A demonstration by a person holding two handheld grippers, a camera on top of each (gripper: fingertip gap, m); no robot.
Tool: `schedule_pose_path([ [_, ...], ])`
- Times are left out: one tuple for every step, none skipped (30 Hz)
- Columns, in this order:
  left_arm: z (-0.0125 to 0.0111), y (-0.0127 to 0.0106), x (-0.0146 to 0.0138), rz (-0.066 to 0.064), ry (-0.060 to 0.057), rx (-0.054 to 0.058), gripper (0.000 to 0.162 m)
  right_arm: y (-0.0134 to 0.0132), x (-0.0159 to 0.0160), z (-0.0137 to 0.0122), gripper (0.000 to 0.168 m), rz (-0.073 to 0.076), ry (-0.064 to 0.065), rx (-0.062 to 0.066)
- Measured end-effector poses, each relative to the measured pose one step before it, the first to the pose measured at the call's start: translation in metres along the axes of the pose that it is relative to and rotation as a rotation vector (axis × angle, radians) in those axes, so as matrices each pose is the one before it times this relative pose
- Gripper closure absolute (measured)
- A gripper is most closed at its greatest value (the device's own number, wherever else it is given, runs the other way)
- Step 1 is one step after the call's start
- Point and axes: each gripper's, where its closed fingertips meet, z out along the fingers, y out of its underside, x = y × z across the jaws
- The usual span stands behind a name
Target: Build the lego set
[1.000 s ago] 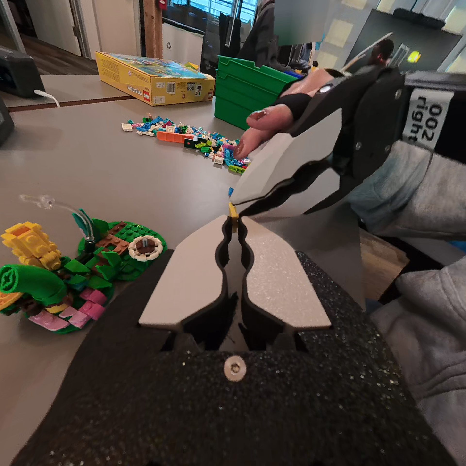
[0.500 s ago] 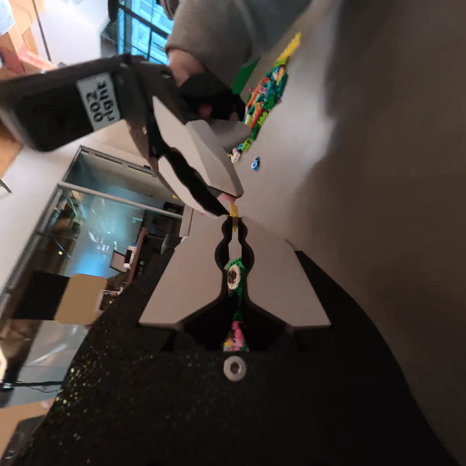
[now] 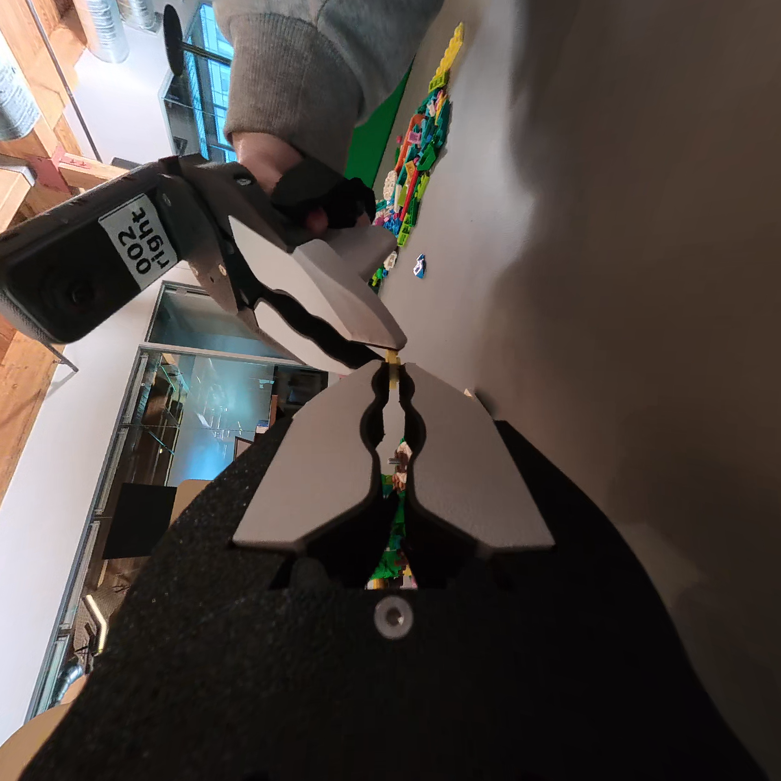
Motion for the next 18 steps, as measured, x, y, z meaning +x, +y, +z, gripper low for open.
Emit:
schedule_pose_path([
  [0.00036, -0.00022, 0.00124, 0.0008, 0.0037, 0.0004, 0.158, 0.00126, -0.0003, 0.00049, 0.152, -0.0045, -0.0026, -0.0082],
  [0.00037, -0.0002, 0.00088, -0.0165, 0.0009, 0.0026, 0.158, 0.00113, -0.00015, 0.0003, 0.152, -0.0009, -0.0036, -0.0059],
  [0.00026, 0.00092, -0.00005, -0.0347, -0.0067, -0.0026, 0.158, 0.00038, 0.00056, -0.00004, 0.153, -0.0004, -0.0006, 0.0007],
  [-0.00018, 0.00275, -0.00092, -0.0522, -0.0092, -0.0183, 0.156, 0.00031, 0.00165, -0.00043, 0.153, -0.0025, 0.0047, 0.0044],
  [-0.00117, 0.00269, 0.0005, -0.0594, 0.0106, -0.0206, 0.151, 0.0016, 0.00288, -0.0004, 0.153, -0.006, 0.0104, -0.0021],
  [-0.00238, 0.00182, 0.00102, -0.0681, 0.0218, -0.0071, 0.145, 0.00315, 0.00466, -0.00009, 0.153, -0.0115, 0.0215, -0.0096],
  [-0.00271, 0.00335, 0.00118, -0.0829, 0.0282, -0.0107, 0.142, 0.00383, 0.00515, 0.00067, 0.153, -0.0181, 0.0254, -0.0126],
  [-0.00226, 0.00662, 0.00179, -0.0997, 0.0396, -0.0265, 0.141, 0.00369, 0.00459, 0.0013, 0.152, -0.0237, 0.0232, -0.0115],
  [-0.0014, 0.00898, 0.00222, -0.11, 0.0477, -0.0403, 0.141, 0.00372, 0.00387, 0.00227, 0.152, -0.0283, 0.0197, -0.0131],
  [-0.00031, 0.00906, 0.00073, -0.1126, 0.0383, -0.0439, 0.14, 0.00335, 0.00326, 0.00284, 0.152, -0.0325, 0.0172, -0.015],
  [0.00038, 0.00724, -0.00123, -0.1027, 0.0219, -0.036, 0.14, 0.00268, 0.00263, 0.00318, 0.152, -0.0378, 0.0155, -0.0137],
  [0.00077, 0.00508, -0.00151, -0.0869, 0.0154, -0.0274, 0.139, 0.00212, 0.0018, 0.00312, 0.152, -0.04, 0.0111, -0.013],
  [0.00058, 0.00308, 0.00109, -0.0606, 0.0261, -0.0181, 0.14, 0.00176, 0.00119, 0.00269, 0.152, -0.0368, 0.0067, -0.0136],
  [0.00054, 0.00192, 0.00055, -0.0416, 0.0153, -0.0131, 0.14, 0.00102, 0.00095, 0.00219, 0.152, -0.0327, 0.004, -0.01],
  [0.0005, 0.00166, 0.00108, -0.0261, 0.0151, -0.0107, 0.14, 0.00011, -0.00006, 0.00163, 0.152, -0.0294, -0.0027, -0.0036],
  [0.00026, 0.00039, -0.00046, -0.0146, 0.0011, 0.0, 0.14, -0.00048, -0.00039, 0.00132, 0.152, -0.0254, -0.0056, 0.0008],
  [0.00002, 0.00028, -0.00117, -0.0068, -0.0047, 0.0039, 0.14, -0.00046, -0.00042, 0.00094, 0.152, -0.0228, -0.0073, 0.001],
  [0.00011, 0.00064, -0.00084, -0.0049, -0.0024, 0.0025, 0.14, 0.00028, -0.00065, 0.0009, 0.152, -0.0209, -0.0096, -0.003],
])
